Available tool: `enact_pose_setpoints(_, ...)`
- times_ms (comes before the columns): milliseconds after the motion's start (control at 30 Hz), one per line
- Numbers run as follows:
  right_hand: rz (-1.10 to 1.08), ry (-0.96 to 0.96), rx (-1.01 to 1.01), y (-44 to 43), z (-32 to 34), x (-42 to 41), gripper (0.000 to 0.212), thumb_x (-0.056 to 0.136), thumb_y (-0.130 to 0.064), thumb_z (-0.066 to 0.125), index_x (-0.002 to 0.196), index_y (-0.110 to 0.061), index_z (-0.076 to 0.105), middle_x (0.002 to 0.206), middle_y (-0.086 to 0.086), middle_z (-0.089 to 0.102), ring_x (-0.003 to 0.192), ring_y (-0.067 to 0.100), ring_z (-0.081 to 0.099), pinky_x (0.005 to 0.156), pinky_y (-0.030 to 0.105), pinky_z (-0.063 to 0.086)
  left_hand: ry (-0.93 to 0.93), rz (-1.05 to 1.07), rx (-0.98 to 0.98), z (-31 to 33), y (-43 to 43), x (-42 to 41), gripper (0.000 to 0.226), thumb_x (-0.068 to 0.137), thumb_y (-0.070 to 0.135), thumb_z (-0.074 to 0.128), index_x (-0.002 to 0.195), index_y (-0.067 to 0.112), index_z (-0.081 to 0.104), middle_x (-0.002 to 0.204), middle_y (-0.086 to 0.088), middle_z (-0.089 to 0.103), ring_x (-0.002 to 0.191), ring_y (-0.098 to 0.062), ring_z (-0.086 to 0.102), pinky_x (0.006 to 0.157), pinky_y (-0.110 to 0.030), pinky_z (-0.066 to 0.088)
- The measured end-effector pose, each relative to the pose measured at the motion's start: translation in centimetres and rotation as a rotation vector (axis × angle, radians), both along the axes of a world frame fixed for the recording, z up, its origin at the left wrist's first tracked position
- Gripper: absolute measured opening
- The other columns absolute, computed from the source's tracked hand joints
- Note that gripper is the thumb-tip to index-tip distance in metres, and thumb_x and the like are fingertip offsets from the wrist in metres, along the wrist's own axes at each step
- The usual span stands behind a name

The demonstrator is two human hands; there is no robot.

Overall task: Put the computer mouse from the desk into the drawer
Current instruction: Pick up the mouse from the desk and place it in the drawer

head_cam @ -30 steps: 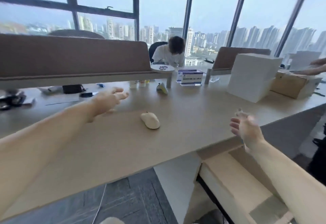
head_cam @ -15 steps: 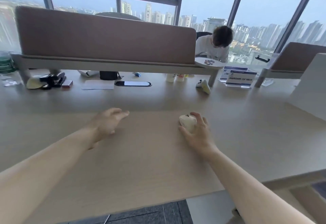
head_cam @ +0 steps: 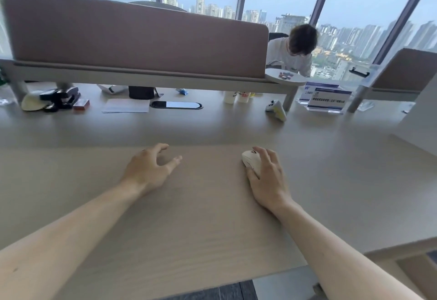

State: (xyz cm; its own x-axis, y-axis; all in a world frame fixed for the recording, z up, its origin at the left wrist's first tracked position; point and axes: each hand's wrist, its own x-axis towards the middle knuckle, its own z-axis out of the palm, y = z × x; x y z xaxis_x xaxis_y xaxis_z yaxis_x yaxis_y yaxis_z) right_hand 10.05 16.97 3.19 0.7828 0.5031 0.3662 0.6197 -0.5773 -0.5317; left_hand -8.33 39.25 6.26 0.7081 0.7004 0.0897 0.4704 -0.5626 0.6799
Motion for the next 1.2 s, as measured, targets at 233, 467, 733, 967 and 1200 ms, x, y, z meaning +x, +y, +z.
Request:
enact_pose_setpoints(233, -0.082, 0.084, 0.115, -5.4, 2.2, 0.5, 0.052, 0.092, -0.027, 0.063, 0.142, -0.022, 0.048, 0.143, 0.003, 0.047, 0.121, 0.025, 0.055, 0.089, 0.021, 0.032, -0.124, -0.06, -0.138, 0.8, -2.9, 1.8, 0.056, 0.086, 0.056, 0.064, 0.133, 0.027, 0.058, 0.138, 0.005, 0.06, 0.127, -0.017, 0.055, 0.101, -0.032, 0.04)
enact_pose_setpoints(467, -0.331, 0.013, 0.108, -21.5, 4.8, 0.2, 0.051, 0.089, -0.024, 0.067, 0.137, -0.014, 0.051, 0.135, 0.01, 0.055, 0.12, 0.029, 0.054, 0.091, 0.021, 0.029, -0.15, -0.269, -0.173, 1.5, -11.7, 5.5, 0.059, 0.084, 0.055, 0.067, 0.131, 0.021, 0.059, 0.132, -0.003, 0.064, 0.121, -0.02, 0.059, 0.101, -0.034, 0.043)
enact_pose_setpoints(733, -0.659, 0.074, 0.085, -40.9, 3.8, -5.0, 0.057, 0.09, -0.034, 0.066, 0.141, -0.019, 0.046, 0.138, 0.009, 0.051, 0.117, 0.019, 0.051, 0.098, 0.031, 0.04, -0.003, -0.69, -0.023, -0.3, -26.7, 8.5, 0.078, 0.076, 0.069, 0.059, 0.141, 0.028, 0.047, 0.143, -0.004, 0.056, 0.13, -0.028, 0.053, 0.108, -0.043, 0.042)
enact_pose_setpoints(967, -0.767, 0.176, 0.101, -47.6, -0.5, -7.6, 0.062, 0.089, -0.029, 0.069, 0.144, -0.017, 0.044, 0.141, 0.006, 0.05, 0.126, 0.021, 0.05, 0.101, 0.028, 0.037, -0.003, -0.975, 0.239, -1.8, -38.6, 10.6, 0.073, 0.085, 0.062, 0.056, 0.147, 0.028, 0.039, 0.145, 0.003, 0.049, 0.135, -0.022, 0.045, 0.11, -0.041, 0.038)
enact_pose_setpoints(1200, -0.777, 0.313, 0.083, -48.3, -5.2, -5.0, 0.073, 0.086, -0.035, 0.07, 0.149, -0.02, 0.035, 0.148, 0.007, 0.044, 0.134, 0.027, 0.042, 0.108, 0.033, 0.035, 0.112, -1.072, 0.356, -6.2, -43.6, 13.7, 0.075, 0.086, 0.056, 0.056, 0.15, 0.023, 0.033, 0.153, 0.001, 0.04, 0.141, -0.022, 0.037, 0.109, -0.04, 0.04)
